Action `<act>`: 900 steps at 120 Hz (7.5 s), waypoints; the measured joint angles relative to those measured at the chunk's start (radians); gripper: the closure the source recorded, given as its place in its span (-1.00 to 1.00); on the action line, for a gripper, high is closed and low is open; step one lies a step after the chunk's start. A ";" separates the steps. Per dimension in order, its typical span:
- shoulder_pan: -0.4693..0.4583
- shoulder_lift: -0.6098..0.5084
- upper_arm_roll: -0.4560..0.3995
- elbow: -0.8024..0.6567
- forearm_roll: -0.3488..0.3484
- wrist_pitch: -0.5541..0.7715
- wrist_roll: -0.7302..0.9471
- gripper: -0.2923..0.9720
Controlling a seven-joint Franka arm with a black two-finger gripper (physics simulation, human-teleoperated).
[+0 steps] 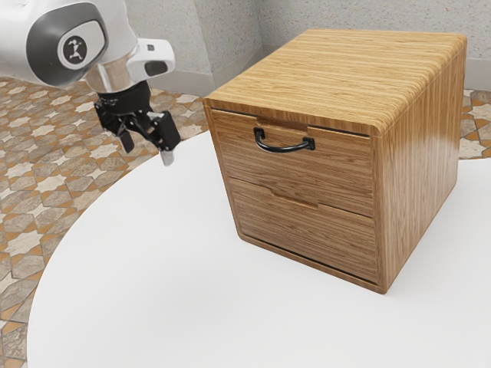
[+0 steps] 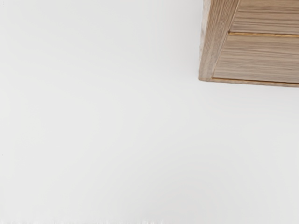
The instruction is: Pull the drawer handle with one arm to open the drawer
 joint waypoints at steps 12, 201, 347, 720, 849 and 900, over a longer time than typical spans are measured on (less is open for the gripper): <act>0.043 0.000 0.001 -0.001 0.000 0.000 0.004 -0.54; -0.393 -0.780 -0.086 -0.643 0.197 -0.054 0.598 -0.54; -0.535 -0.400 0.125 -0.501 0.114 0.577 1.079 -0.54; -0.498 -0.081 0.201 -0.315 0.029 0.638 1.179 -0.22; -0.511 -0.194 0.200 -0.419 0.030 0.636 1.160 -0.18; -0.517 -0.273 0.194 -0.487 0.037 0.634 1.154 -0.19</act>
